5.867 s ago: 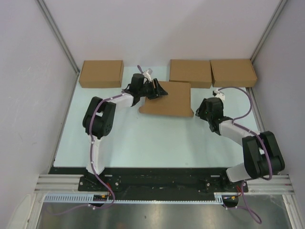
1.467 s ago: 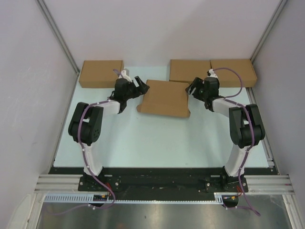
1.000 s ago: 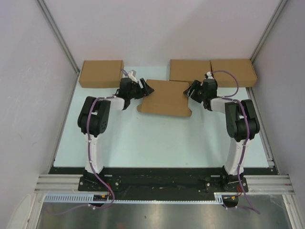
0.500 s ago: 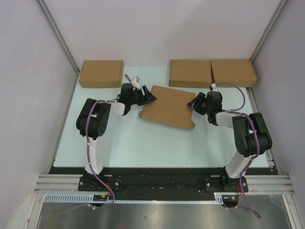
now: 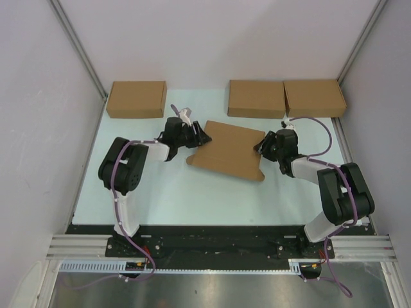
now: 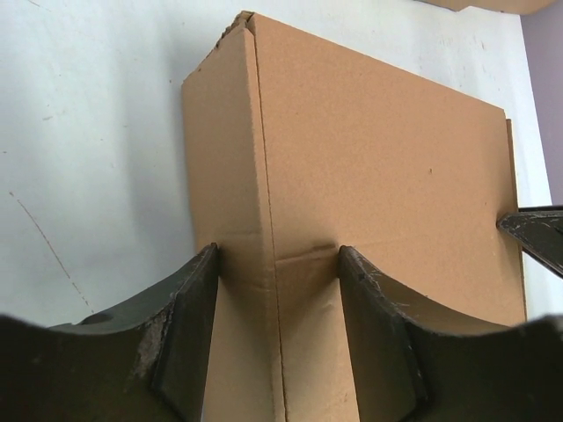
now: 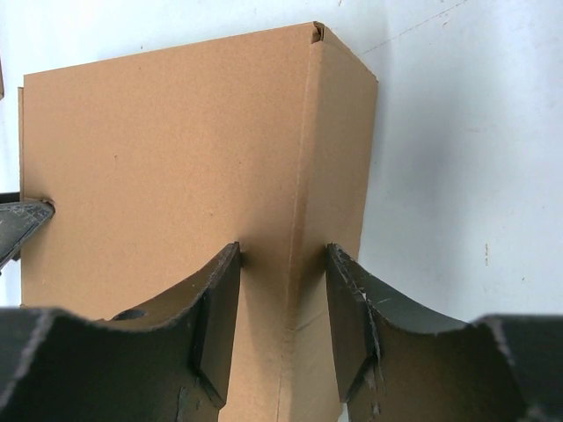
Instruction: Fold the paper box
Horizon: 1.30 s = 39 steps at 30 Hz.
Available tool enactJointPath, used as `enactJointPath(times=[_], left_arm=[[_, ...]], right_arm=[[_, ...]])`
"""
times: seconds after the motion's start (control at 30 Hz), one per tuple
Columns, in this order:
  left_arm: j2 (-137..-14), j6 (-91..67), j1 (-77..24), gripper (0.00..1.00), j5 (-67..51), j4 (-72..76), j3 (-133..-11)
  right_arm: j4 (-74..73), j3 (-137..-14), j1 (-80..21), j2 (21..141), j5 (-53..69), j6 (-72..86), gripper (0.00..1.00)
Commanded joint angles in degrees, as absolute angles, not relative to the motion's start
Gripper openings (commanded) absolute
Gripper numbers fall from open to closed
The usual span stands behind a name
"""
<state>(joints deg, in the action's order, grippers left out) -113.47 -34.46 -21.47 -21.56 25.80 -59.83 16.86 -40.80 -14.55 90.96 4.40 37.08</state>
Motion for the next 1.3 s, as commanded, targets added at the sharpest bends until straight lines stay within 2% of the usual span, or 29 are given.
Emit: enactJointPath(times=[0.0,0.17,0.77,1.03,1.13,1.2,1.23,1.27], left_arm=[[-113.37,-36.21,-29.53,0.43,-30.85,27.24,-58.71],[-115.57,-37.61,-31.64,0.35,-31.55,29.0,-59.15],[-118.12,-39.55,-38.76,0.29,-31.64,29.97,-63.46],[-117.6,-39.99,-40.69,0.2,-31.38,31.03,-63.37],[-117.07,-39.73,-40.61,0.21,-31.29,30.5,-63.19],[-115.67,-38.59,-40.34,0.29,-30.77,28.57,-63.11],[-115.14,-37.97,-39.65,0.33,-30.33,27.43,-63.37],[-114.53,-37.88,-39.03,0.43,-30.24,25.59,-63.46]], right_arm=[[15.9,-40.34,-19.86,94.56,9.93,39.02,0.38],[18.02,-40.95,-21.27,96.76,10.28,40.34,0.37],[18.46,-45.88,-27.6,102.39,9.76,42.8,0.36],[18.11,-46.23,-29.0,102.57,9.05,43.77,0.35],[17.05,-46.23,-29.09,101.87,8.62,43.51,0.36],[15.22,-46.32,-28.92,100.12,7.66,42.72,0.4],[14.25,-46.23,-28.65,99.24,7.12,42.37,0.46],[13.28,-46.32,-28.39,98.27,6.68,41.67,0.49]])
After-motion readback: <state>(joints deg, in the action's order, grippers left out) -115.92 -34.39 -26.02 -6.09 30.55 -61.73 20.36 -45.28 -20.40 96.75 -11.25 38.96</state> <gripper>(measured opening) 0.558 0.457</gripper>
